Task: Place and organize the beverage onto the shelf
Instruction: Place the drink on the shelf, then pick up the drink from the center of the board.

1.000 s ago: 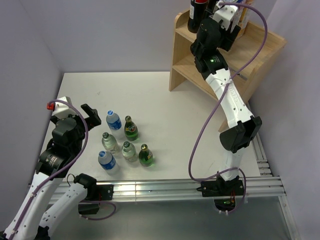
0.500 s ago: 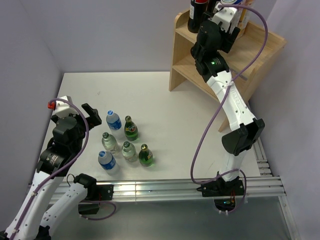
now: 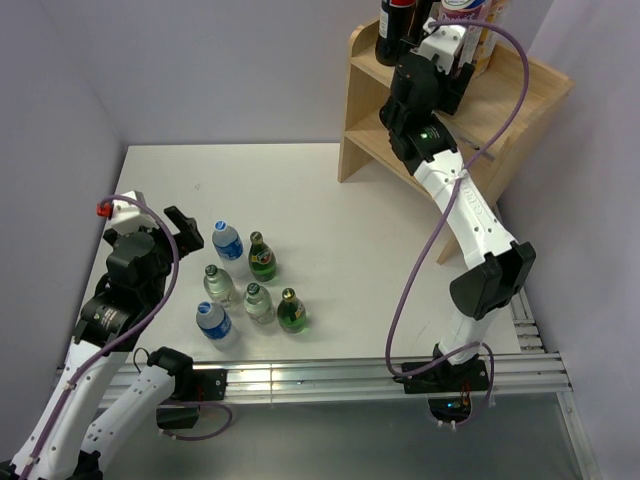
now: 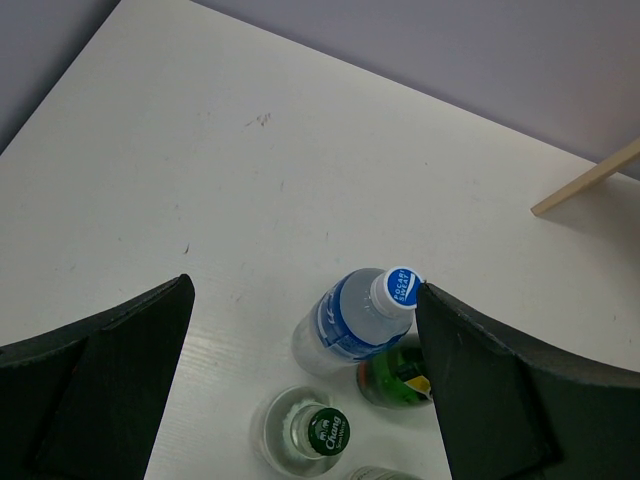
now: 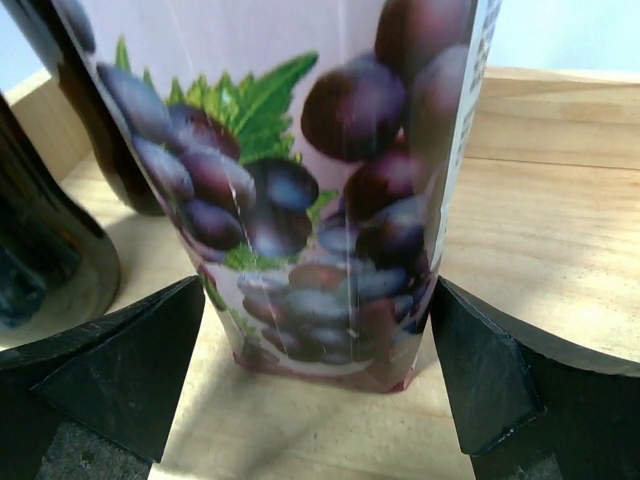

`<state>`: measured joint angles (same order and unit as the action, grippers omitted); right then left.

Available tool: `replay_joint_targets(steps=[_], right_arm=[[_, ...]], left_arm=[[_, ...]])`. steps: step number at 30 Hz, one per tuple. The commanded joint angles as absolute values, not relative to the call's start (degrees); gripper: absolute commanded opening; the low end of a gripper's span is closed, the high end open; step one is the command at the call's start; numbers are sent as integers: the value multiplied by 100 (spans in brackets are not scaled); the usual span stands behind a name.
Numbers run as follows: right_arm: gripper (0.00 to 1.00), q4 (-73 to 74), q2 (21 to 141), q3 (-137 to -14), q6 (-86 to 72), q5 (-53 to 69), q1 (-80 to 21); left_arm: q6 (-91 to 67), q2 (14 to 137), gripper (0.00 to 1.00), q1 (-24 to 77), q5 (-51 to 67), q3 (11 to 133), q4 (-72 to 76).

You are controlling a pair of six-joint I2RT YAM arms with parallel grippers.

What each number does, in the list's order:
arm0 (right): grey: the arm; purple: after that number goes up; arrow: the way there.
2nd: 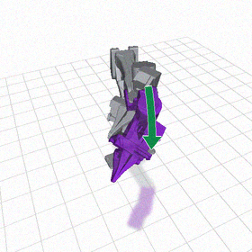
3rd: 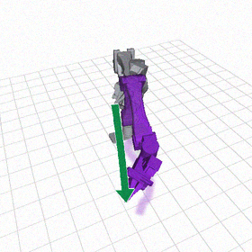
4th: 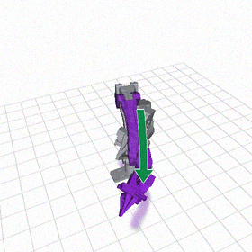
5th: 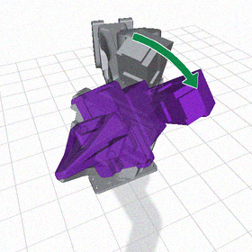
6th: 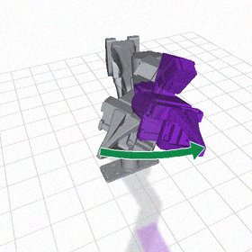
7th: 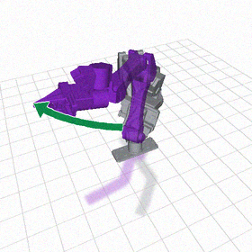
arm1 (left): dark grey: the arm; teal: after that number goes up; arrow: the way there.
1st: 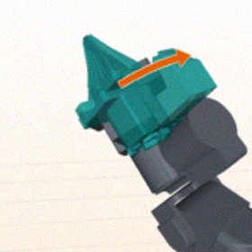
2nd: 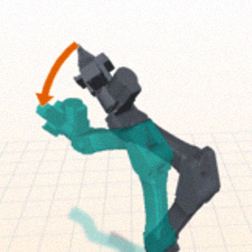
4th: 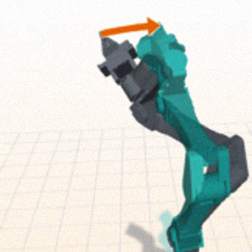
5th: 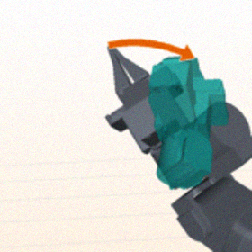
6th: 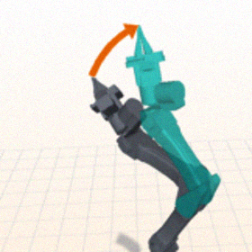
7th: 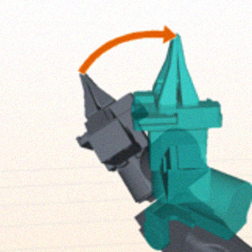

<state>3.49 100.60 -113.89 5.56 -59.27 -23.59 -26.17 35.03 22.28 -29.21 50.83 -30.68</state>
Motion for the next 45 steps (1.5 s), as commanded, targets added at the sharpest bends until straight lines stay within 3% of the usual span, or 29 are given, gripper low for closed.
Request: replay_joint_targets(steps=[1,19,31,45], right_arm=[[100,185,9625,-11164,431,-5784,-2443],[100,1001,8438,-10398,9,-4361,-2461],[100,2461,7164,-9627,-386,206,-2461],[100,1168,5529,-6549,-1801,2196,-2434]], left_arm=[[-2566,3516,100,2171,-2821,5106,-2883],[-2654,3770,100,1855,-2751,5142,-2865],[-2795,3963,99,1767,-2839,5370,-3085],[-2962,4727,100,1775,-1450,5757,-3436]])
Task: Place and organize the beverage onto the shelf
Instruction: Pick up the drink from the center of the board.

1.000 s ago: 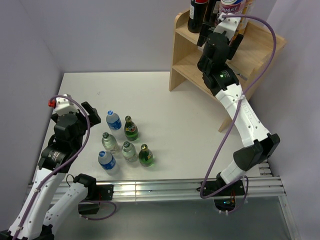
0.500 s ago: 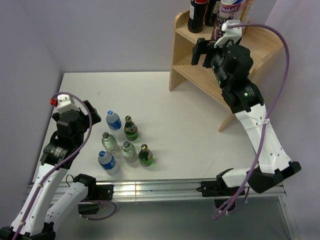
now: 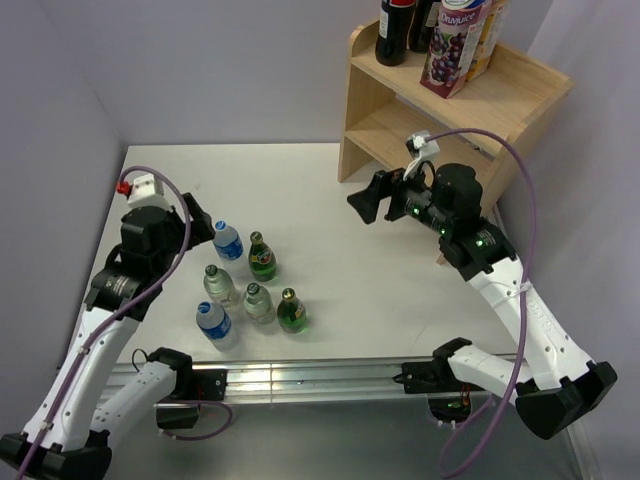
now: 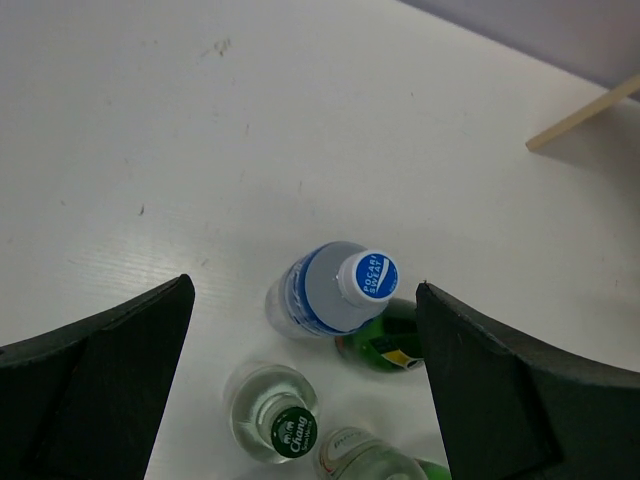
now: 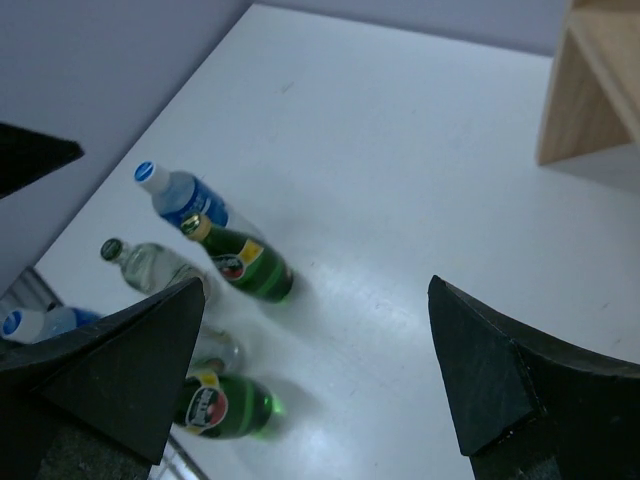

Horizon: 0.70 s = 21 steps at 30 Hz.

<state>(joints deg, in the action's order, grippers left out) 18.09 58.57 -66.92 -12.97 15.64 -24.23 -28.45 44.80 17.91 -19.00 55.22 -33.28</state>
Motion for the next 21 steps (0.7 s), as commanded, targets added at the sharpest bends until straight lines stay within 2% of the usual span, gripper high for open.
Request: replay_joint_targets(steps=[1,12,21], right_arm=[[100,1239,5511,-6504,-1810,2284,-2435],[100,1573,4843,-5670,-1767,2171,-2435],[98,1319,4395,-5090,-1767,2750,-2435]], left_arm=[[-2962,4798,99,1775,-1372,5800,-3454],[-2936,5501,99,2065,-1599,6047,-3753],[-3023,6107,99,2452,-2083,6222,-3902]])
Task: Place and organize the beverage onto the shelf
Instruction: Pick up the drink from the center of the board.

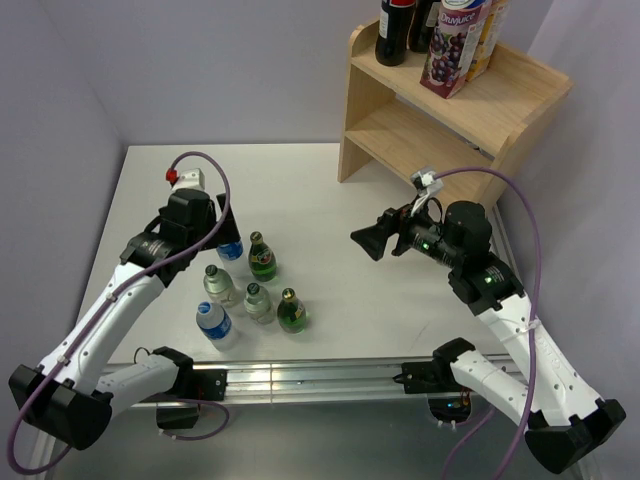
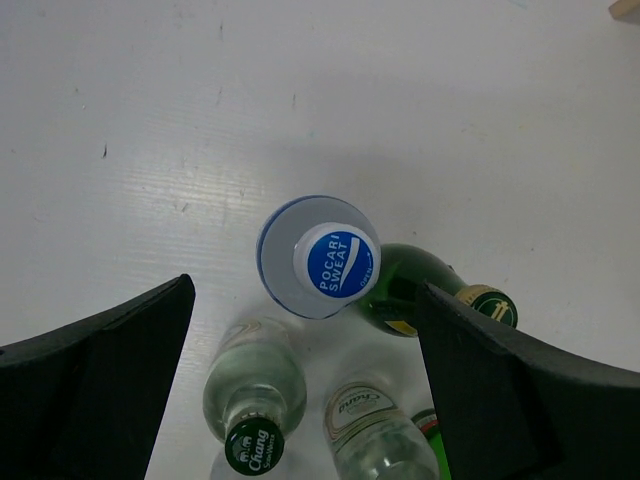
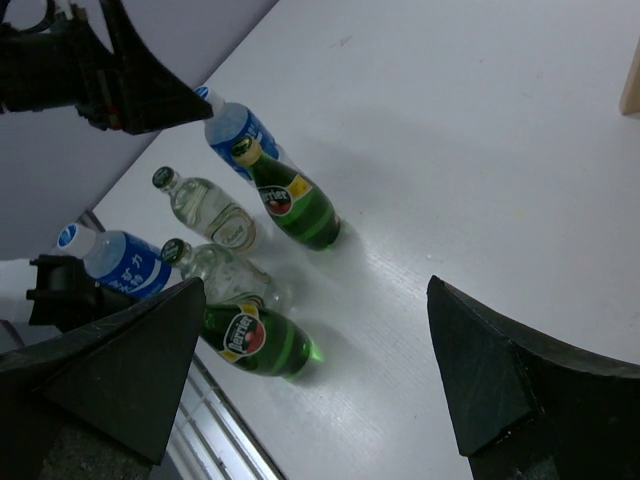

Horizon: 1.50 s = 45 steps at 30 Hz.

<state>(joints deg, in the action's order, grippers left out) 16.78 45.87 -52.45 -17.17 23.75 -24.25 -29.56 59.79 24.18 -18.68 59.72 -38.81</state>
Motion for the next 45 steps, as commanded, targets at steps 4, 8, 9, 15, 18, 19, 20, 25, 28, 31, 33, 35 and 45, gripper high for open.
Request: replay_joint_targets(steps=[4,8,9,15,18,19,20,25,28,31,33,35,45], right_arm=[[98,1213,4263,-4966,-1749,2918,-2443],[98,1239,4263,-4975,-1618,3093,-2443],[98,1222,4263,-4931,-1608,3102,-2443],[96,1117,4421,-4870,-1652,3208,-2443],[95,932,4438,-4747,-1705,3313,-2443],[95,914,4447,-4737,-1714,3313,-2443],[95,897,4456,-4720,-1714,3313,-2443],[94,879,4692,-4834,-1731,3436,-2452],[93,677,4859,-4930,-1872,3542,-2461],[93,256,5131,-5097,-2126,3726,-2531],[93,27,5325,-5342,-2267,3814,-2610],[93,35,5659,-5615,-2233,3788,-2872],[89,-281,6880,-7145,-1548,3051,-4454]], left_arm=[[-3111,6459,91,2452,-2337,6328,-4043],[-3147,6714,73,2452,-2408,6354,-4087],[-3155,6776,70,2452,-2408,6363,-4078],[-3120,6960,60,2443,-2355,6565,-4087],[-3094,7040,56,2443,-2452,6723,-4201],[-3085,7040,53,2452,-2487,6758,-4201],[-3076,7049,41,2443,-2496,6767,-4201],[-3059,7075,0,2452,-2583,7048,-4315],[-2945,7014,0,2443,-2715,7329,-4359],[-2769,6882,0,2443,-2917,7707,-4377],[-2655,6812,0,2443,-3041,8083,-4421],[-2444,6768,0,2452,-3181,8357,-4535],[-1679,5977,0,2443,-2603,9624,-4869]])
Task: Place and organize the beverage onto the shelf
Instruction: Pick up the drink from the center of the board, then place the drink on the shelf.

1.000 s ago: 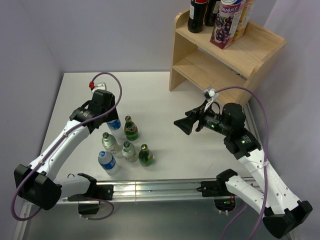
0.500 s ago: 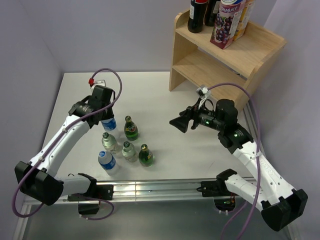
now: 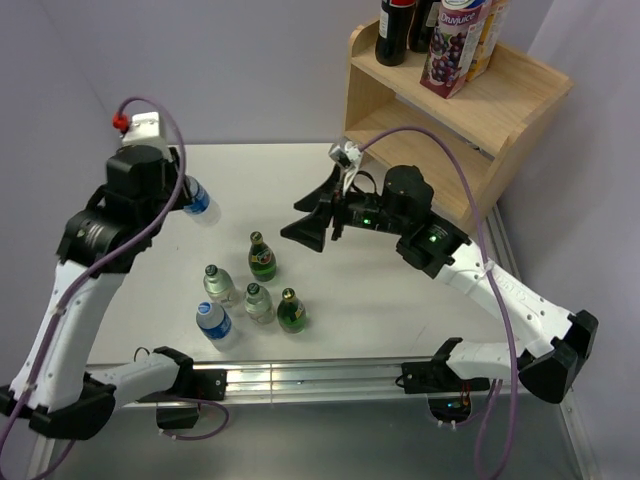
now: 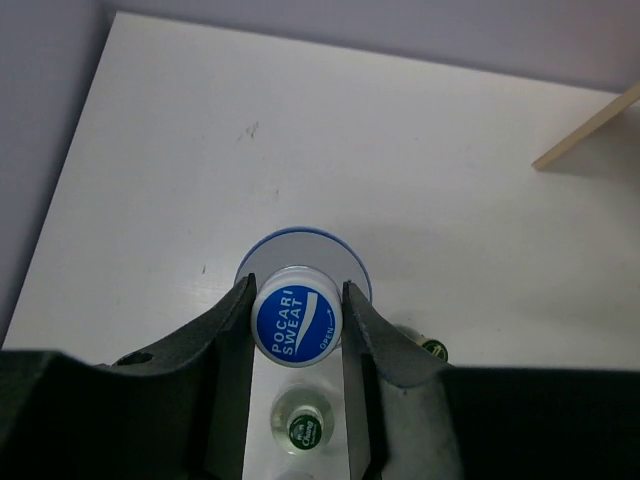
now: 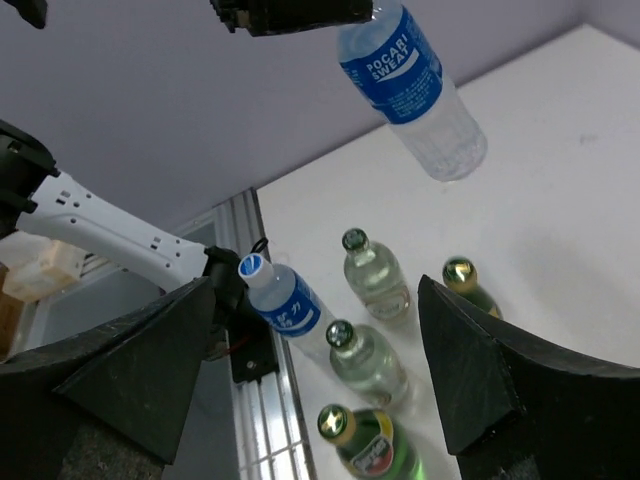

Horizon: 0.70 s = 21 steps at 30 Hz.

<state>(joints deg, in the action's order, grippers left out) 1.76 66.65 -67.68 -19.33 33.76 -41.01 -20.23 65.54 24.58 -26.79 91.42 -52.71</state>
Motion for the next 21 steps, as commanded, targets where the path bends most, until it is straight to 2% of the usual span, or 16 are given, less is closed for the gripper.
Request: replay_joint_targets(steps=[1,9,15,18,21], right_arm=[[88,-273,6943,-7233,-1303,2945,-4569],[86,421,7558,-8235,-229,2198,-5422],[86,800,7936,-8745,-123,2601,-5994],[85,519,7937,-8605,-377,3102,-6161],[84,684,8006,-8613,-404,2840,-6345]], left_arm=[[-1661,5890,0,2452,-2506,9650,-4878],[-1328,4773,0,2452,-881,9362,-4273],[-1186,4307,0,2470,1289,8712,-3579],[-1283,4087,0,2461,2475,8299,-2954],[-1449,3920,0,2461,3406,8035,-2409]])
